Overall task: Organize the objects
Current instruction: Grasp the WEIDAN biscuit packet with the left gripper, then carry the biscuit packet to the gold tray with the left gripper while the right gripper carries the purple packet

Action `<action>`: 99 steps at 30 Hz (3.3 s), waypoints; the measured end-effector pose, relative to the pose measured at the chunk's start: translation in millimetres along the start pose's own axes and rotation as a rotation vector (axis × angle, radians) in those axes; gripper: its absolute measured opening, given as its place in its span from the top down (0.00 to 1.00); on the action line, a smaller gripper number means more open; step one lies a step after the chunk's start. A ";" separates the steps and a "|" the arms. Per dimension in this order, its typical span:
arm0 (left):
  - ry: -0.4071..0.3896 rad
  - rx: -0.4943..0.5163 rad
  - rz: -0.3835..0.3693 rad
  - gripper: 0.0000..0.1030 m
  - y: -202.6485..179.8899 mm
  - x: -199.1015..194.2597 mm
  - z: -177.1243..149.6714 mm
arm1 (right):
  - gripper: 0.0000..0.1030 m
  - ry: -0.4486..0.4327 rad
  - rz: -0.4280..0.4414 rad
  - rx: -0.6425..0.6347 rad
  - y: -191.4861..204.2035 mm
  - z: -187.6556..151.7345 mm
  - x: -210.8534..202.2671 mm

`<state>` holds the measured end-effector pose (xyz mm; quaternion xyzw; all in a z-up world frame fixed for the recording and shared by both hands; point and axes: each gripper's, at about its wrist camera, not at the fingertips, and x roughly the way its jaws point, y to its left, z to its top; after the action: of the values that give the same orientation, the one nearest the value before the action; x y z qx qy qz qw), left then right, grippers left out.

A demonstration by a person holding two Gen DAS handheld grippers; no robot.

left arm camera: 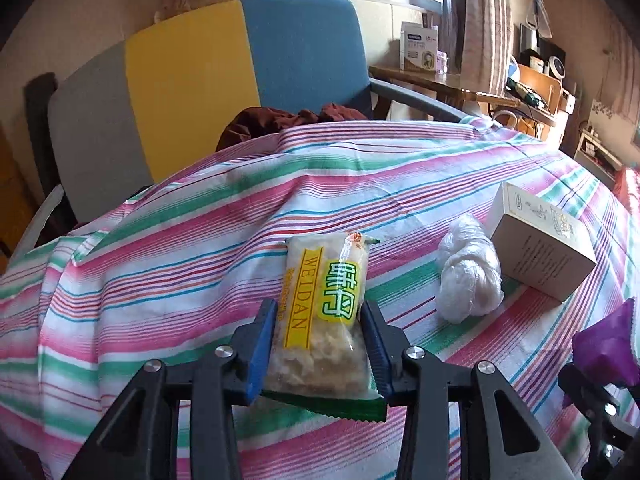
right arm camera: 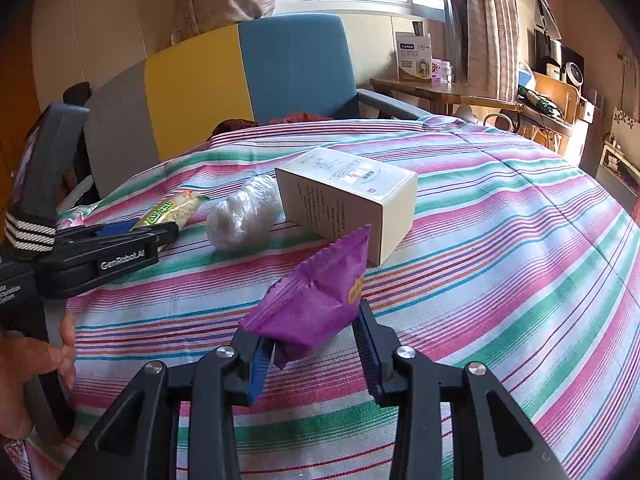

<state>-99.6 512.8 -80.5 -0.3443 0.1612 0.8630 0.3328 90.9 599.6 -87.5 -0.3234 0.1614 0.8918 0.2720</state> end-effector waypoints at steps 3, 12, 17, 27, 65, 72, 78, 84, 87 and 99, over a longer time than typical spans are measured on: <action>-0.029 -0.029 0.022 0.59 4.6 -19.7 -13.7 | 0.63 -0.011 -0.004 -0.011 2.4 -0.5 -2.4; -0.112 0.004 0.034 0.77 -2.9 -80.2 -56.3 | 0.63 -0.055 -0.021 -0.065 11.6 -0.3 -12.5; -0.050 -0.039 -0.005 0.43 6.0 -77.5 -57.3 | 0.63 -0.030 0.010 -0.061 17.0 -3.5 -15.6; 0.121 -0.076 -0.046 0.27 11.8 -20.5 -31.7 | 0.63 -0.022 -0.006 -0.079 22.9 -9.2 -13.8; -0.083 -0.283 -0.094 0.60 74.0 -200.0 -142.6 | 0.63 -0.115 -0.044 -0.222 49.4 -13.7 -28.8; -0.108 -0.336 -0.077 0.60 111.1 -231.1 -156.7 | 0.63 -0.104 -0.031 -0.261 59.5 -20.4 -35.2; -0.135 -0.396 -0.048 0.60 148.2 -253.1 -166.9 | 0.63 -0.086 -0.007 -0.281 69.0 -27.9 -44.1; -0.150 -0.465 0.003 0.60 197.7 -268.3 -177.9 | 0.63 -0.063 0.012 -0.302 82.8 -34.2 -51.2; -0.149 -0.528 0.033 0.60 226.4 -270.7 -184.3 | 0.63 -0.067 0.018 -0.313 91.1 -37.2 -56.9; -0.050 -0.730 0.144 0.60 336.0 -255.8 -203.4 | 0.63 -0.061 0.042 -0.370 124.9 -53.4 -65.5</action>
<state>-92.4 47.0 -29.2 -0.4070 -0.1413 0.8929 0.1305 85.4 450.0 -69.4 -0.3374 -0.0070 0.9211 0.1942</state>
